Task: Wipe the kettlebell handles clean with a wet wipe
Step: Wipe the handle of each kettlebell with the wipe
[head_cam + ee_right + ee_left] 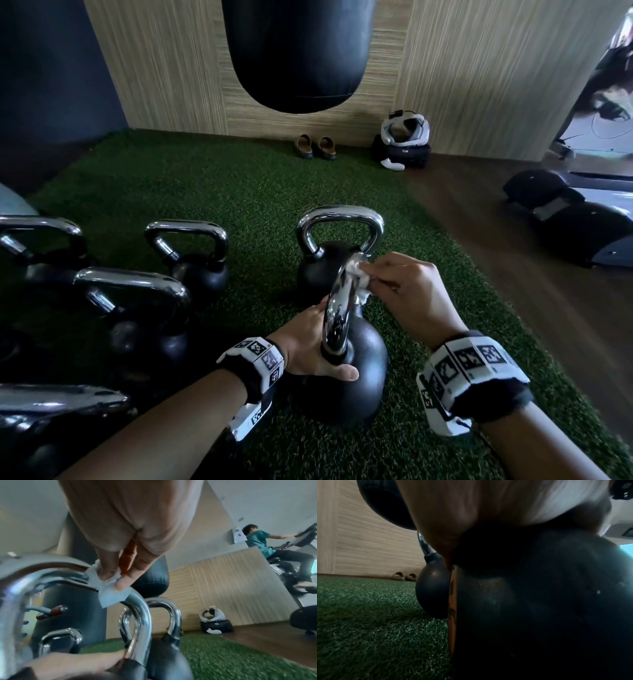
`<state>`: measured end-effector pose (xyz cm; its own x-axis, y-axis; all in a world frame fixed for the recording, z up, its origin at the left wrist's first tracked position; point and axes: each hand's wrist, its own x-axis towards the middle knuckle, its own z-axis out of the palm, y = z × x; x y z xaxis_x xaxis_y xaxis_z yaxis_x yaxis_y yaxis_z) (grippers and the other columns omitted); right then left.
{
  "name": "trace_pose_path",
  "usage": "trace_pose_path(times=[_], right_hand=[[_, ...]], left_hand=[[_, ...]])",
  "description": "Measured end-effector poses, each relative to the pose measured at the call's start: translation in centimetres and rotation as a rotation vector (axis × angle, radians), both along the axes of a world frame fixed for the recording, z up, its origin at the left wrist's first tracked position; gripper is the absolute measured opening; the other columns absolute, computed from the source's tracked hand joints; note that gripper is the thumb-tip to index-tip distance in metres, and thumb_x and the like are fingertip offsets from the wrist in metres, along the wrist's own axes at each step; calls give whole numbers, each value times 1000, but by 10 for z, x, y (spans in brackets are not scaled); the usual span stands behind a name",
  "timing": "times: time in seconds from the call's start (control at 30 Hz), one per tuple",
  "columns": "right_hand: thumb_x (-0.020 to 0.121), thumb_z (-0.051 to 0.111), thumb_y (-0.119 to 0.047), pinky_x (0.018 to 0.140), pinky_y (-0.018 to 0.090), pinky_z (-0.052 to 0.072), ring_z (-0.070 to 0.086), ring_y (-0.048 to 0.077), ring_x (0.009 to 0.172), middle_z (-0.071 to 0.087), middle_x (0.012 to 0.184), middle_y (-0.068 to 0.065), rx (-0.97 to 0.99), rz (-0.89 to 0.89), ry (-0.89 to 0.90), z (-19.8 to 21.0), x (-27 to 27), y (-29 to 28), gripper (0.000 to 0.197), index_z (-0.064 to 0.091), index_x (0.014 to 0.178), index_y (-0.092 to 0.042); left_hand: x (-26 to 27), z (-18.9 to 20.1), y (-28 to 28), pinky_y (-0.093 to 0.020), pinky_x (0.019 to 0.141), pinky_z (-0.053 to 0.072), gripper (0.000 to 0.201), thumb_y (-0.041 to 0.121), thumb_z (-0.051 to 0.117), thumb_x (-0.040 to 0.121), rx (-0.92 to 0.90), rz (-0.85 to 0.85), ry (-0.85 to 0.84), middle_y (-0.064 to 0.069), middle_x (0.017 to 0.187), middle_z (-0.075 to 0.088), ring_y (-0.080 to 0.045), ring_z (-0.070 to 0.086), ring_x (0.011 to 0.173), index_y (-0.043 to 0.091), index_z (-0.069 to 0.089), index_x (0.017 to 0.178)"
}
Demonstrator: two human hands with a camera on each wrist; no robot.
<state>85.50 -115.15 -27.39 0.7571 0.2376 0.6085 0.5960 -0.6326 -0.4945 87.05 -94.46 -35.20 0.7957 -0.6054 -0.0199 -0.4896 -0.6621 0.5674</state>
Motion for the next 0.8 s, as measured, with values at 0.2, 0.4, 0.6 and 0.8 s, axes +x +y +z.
trace_pose_path(times=[0.2, 0.4, 0.6, 0.8], right_hand=[[77, 89, -14, 69, 14, 54, 71, 0, 73, 77, 82, -15, 84, 45, 130, 4, -35, 14, 20, 83, 94, -25], [72, 91, -11, 73, 43, 64, 77, 28, 73, 79, 78, 4, 387, -3, 456, -8, -33, 16, 17, 78, 82, -14], [71, 92, -23, 59, 8, 41, 60, -6, 57, 73, 66, -10, 84, -27, 530, -39, -46, 19, 14, 80, 77, -19], [81, 86, -29, 66, 12, 45, 61, -4, 67, 67, 76, -14, -77, 30, 540, -28, -36, 5, 14, 79, 93, -32]], left_hand=[[8, -11, 3, -24, 110, 37, 85, 59, 86, 68, -70, -26, -21, 16, 132, 50, -7, 47, 123, 30, 49, 139], [13, -18, 3, -28, 117, 35, 90, 69, 77, 66, -95, -50, -44, 13, 147, 51, -9, 47, 135, 35, 49, 144], [10, -19, 5, -36, 99, 53, 38, 57, 86, 69, -122, -47, 13, 27, 102, 62, -7, 63, 104, 46, 62, 97], [-7, -10, 8, -16, 93, 42, 40, 45, 92, 70, -162, -124, -77, 44, 92, 53, 22, 49, 93, 48, 62, 95]])
